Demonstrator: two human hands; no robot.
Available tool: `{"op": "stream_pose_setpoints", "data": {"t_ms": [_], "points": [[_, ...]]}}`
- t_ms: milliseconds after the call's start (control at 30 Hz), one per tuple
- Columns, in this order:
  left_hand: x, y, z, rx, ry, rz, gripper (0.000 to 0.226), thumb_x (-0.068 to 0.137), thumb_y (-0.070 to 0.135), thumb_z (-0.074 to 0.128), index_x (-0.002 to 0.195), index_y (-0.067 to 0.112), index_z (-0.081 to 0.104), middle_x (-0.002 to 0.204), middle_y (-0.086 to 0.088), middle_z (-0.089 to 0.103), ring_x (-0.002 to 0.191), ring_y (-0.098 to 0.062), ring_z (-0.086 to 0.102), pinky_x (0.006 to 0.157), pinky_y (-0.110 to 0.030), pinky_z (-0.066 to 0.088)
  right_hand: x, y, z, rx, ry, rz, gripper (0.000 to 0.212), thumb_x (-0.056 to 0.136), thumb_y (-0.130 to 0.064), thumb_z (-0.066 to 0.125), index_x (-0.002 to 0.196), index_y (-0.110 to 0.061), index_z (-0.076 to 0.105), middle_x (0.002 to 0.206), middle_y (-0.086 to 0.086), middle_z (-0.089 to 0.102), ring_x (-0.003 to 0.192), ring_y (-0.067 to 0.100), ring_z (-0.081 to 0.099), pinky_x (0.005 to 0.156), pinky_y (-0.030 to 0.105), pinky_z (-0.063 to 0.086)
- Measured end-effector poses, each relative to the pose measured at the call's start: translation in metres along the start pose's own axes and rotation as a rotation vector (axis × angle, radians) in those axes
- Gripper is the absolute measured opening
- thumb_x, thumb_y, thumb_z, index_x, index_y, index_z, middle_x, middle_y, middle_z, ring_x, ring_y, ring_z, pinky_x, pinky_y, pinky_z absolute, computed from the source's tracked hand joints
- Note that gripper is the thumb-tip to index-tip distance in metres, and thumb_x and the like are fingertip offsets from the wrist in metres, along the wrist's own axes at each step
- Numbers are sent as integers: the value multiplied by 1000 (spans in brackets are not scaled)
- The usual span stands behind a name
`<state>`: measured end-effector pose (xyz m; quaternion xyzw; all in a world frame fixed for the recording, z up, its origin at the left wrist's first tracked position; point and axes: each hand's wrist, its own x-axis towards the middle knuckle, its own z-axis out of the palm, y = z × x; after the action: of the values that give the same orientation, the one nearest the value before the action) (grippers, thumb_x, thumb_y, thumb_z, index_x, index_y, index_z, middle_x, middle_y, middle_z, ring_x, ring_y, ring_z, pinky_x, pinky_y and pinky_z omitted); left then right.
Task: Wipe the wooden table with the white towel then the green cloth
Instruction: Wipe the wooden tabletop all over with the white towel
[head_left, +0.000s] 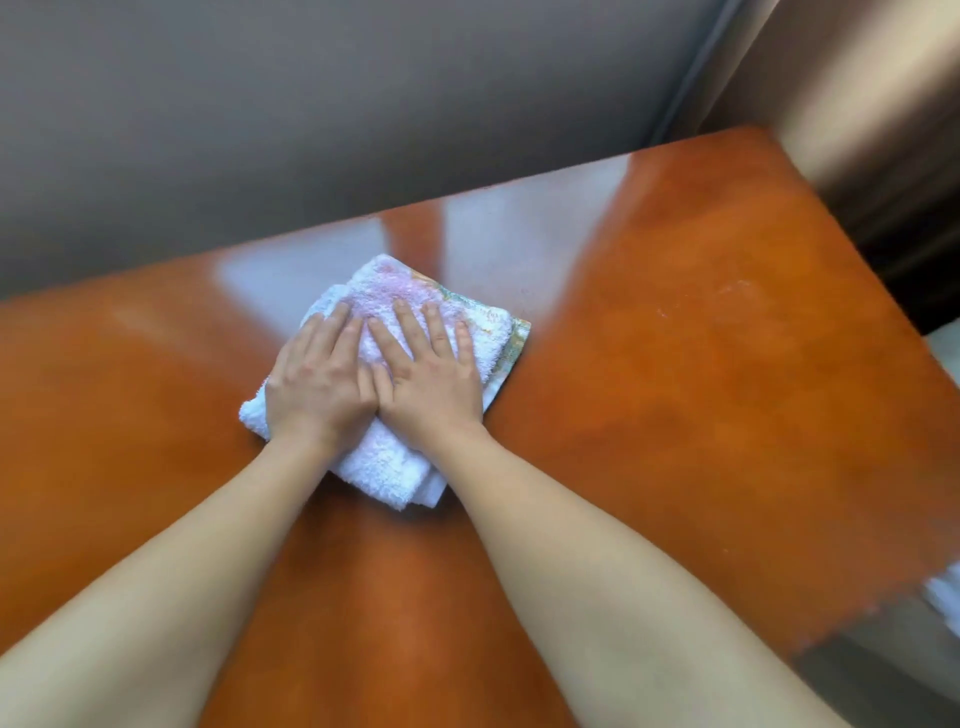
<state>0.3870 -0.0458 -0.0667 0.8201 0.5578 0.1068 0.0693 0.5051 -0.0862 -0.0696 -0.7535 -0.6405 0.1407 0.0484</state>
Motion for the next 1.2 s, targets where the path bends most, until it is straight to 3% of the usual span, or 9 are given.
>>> {"op": "stream_pose_setpoints", "data": {"t_ms": [333, 567, 933, 1200], "points": [[-53, 68, 10, -25, -76, 125, 60, 83, 38, 31, 131, 10, 55, 144, -7, 47, 132, -30, 42, 108, -46, 35, -85, 50, 1, 42, 64, 147, 52, 103, -46, 21, 153, -38, 14, 164, -8, 3, 149, 19, -8, 117, 45, -15], [-132, 129, 20, -51, -112, 249, 51, 85, 33, 41, 127, 9, 59, 140, -8, 51, 129, -29, 47, 106, -44, 38, -190, 92, 12, 73, 128, 264, 58, 96, -48, 12, 151, -37, 27, 162, -6, 17, 150, 21, 5, 118, 47, -5], [-251, 206, 27, -36, -121, 290, 49, 86, 31, 41, 125, 10, 62, 138, -7, 53, 128, -29, 49, 104, -44, 41, -324, 142, 32, 75, 221, 303, 53, 99, -45, 21, 148, -34, 36, 158, -3, 29, 148, 23, 18, 117, 48, 5], [-262, 253, 32, 21, -176, 268, 55, 86, 36, 34, 131, 12, 56, 142, -4, 49, 132, -29, 45, 106, -47, 38, -344, 187, 28, 104, 265, 278, 50, 98, -43, 30, 145, -34, 41, 156, -4, 34, 146, 23, 25, 116, 48, 14]]}}
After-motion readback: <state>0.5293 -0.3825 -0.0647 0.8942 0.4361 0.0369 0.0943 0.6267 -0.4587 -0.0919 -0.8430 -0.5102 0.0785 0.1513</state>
